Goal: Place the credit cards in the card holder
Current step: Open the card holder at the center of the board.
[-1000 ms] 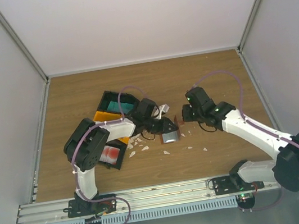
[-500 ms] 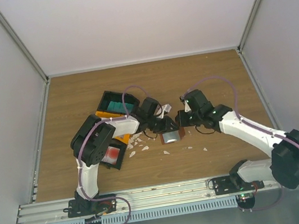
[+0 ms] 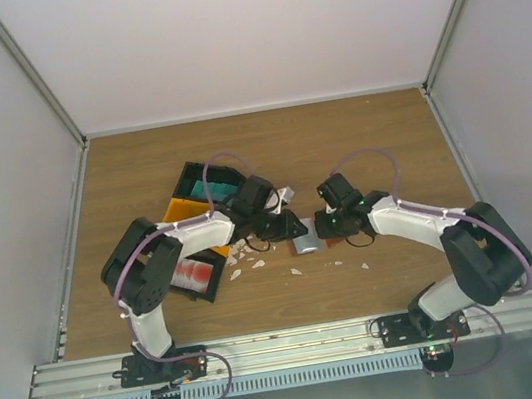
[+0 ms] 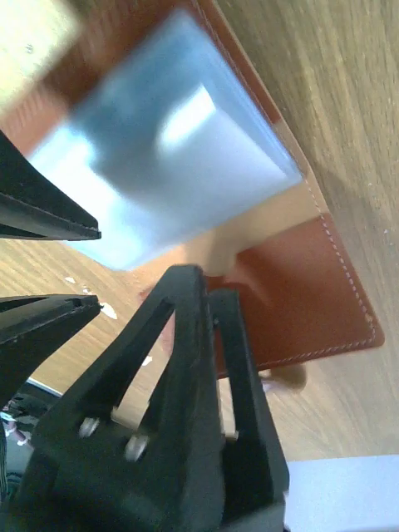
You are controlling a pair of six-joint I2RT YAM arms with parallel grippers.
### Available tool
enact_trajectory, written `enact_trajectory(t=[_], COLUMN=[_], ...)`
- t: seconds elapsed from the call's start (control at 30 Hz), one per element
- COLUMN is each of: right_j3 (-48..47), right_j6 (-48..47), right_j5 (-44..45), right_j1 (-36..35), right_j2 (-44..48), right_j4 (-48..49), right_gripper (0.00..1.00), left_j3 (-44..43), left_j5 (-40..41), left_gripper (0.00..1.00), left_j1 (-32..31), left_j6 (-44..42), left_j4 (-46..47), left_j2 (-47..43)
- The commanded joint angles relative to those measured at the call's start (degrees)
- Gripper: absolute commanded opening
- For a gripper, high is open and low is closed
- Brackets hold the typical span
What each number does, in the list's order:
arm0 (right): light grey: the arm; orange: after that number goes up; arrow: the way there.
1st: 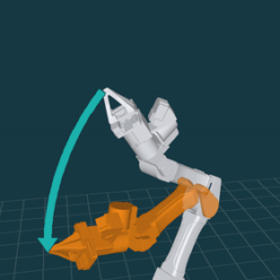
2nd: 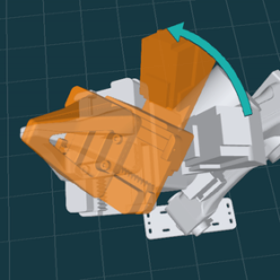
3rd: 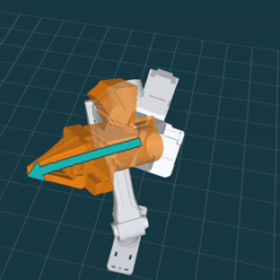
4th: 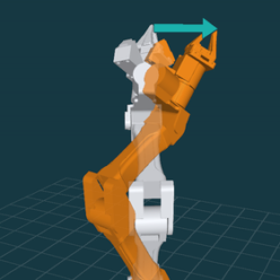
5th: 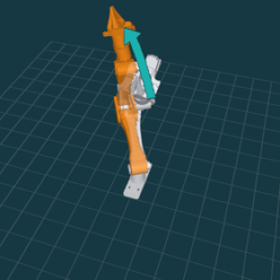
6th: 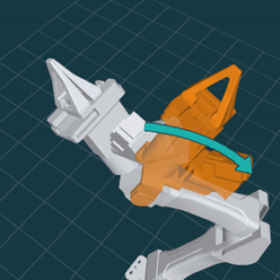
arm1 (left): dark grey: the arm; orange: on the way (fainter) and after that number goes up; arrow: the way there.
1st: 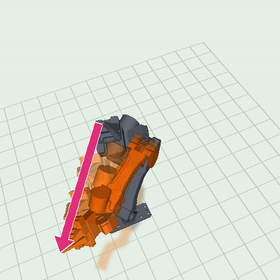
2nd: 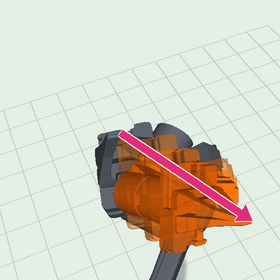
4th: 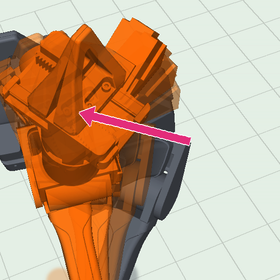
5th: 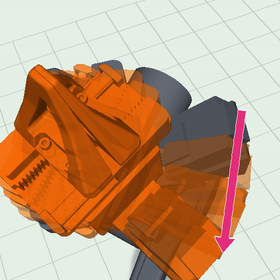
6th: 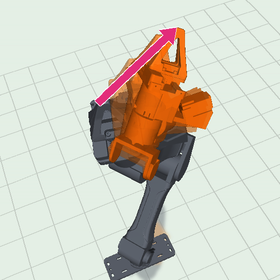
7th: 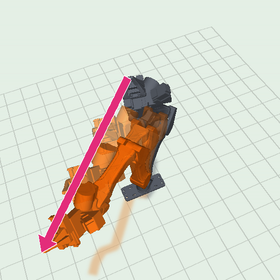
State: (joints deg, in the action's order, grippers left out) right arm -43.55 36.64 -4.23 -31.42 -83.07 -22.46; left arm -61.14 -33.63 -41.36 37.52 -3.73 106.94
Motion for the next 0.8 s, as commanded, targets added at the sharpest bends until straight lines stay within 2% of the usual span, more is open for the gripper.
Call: enact_trajectory(t=[0.0, 0.13, 0.27, 0.43, 0.57, 0.77], right_j3=[-1.1, -1.7, -0.71, 0.03, 1.0, 1.06], right_j6=[-1.44, -1.16, -0.04, 1.55, 2.77, 3.08], right_j5=[6.54, 9.2, 9.18, 10.28, 9.53, 8.84], right_j1=[-1.99, -4.26, -6.1, -7.41, -7.43, -6.81], right_j2=[-2.92, -5.82, -7.36, -10.44, -11.41, -11.22], right_j4=[-1.11, -3.09, -3.06, -3.2, -1.73, -0.15], right_gripper=[0.36, 0.57, 0.65, 0.66, 0.64, 0.5], left_j3=[3.69, 5.42, 6.67, 7.0, 5.78, 2.84], left_j5=[4.4, 2.41, -0.6, -0.77, -4.82, -5.25], left_gripper=[0.25, 0.3, 0.31, 0.3, 0.3, 0.3], left_j1=[1.2, 2.13, 2.43, 2.92, 3.68, 3.83], left_j6=[0.58, 1.63, 2.98, 3.43, 5.41, 5.79], left_j4=[-0.03, 1.52, 3.6, 6.01, 9.73, 8.61], left_j2=[-4.64, -4.67, -4.04, -2.92, -0.24, 3.69])
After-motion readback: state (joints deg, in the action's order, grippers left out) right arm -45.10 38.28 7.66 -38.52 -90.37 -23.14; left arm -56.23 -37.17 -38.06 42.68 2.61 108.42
